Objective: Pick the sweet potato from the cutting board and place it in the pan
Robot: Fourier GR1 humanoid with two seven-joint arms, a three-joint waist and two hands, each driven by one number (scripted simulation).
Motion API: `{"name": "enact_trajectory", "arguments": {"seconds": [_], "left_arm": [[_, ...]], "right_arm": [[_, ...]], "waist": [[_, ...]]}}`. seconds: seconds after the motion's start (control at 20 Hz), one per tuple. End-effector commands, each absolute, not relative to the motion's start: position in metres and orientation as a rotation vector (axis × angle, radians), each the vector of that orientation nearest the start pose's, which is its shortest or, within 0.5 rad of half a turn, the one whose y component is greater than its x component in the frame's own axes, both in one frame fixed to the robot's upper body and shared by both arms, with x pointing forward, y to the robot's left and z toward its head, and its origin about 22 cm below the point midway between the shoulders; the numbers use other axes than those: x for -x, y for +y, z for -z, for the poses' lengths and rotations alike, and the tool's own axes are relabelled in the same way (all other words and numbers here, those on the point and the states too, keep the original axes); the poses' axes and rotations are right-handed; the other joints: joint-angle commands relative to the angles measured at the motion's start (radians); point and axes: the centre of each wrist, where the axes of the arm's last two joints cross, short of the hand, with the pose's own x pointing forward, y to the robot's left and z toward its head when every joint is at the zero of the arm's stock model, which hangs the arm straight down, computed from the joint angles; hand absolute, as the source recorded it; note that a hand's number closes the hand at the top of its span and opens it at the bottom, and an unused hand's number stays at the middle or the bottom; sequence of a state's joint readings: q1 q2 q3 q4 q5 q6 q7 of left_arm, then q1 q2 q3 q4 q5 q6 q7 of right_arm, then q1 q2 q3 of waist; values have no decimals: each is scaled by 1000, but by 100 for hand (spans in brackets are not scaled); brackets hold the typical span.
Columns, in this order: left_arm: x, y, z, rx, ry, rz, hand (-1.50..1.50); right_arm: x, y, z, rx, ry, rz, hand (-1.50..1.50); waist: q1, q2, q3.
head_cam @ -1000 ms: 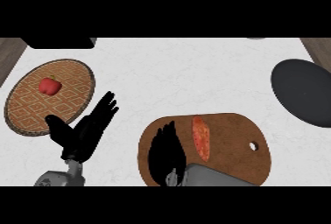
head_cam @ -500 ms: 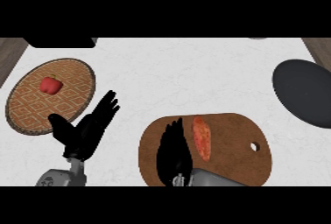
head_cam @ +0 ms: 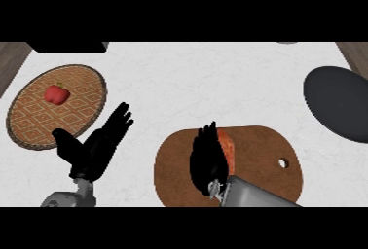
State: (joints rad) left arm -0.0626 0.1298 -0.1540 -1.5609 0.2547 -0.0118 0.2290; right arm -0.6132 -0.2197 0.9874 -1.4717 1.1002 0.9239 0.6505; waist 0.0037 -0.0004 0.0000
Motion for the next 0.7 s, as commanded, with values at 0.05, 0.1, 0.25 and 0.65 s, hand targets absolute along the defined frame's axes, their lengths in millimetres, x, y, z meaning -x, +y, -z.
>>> {"name": "enact_trajectory", "arguments": {"seconds": [0.05,0.1,0.25,0.65], "left_arm": [[-252,227,-14,200,-1366,88,0],[-263,221,-21,231,-1369,74,0],[-273,229,-16,227,-1370,103,0],[-247,234,-18,238,-1363,103,0]], "right_arm": [[-256,-74,-36,1179,-594,-2281,-150],[-247,-43,-34,1178,-623,-2286,-150],[-259,-55,-29,1134,-685,-2290,150],[-277,-57,-22,1210,-783,-2437,150]], "waist": [[1,1,0],[0,1,0],[-1,3,0],[5,1,0]]}}
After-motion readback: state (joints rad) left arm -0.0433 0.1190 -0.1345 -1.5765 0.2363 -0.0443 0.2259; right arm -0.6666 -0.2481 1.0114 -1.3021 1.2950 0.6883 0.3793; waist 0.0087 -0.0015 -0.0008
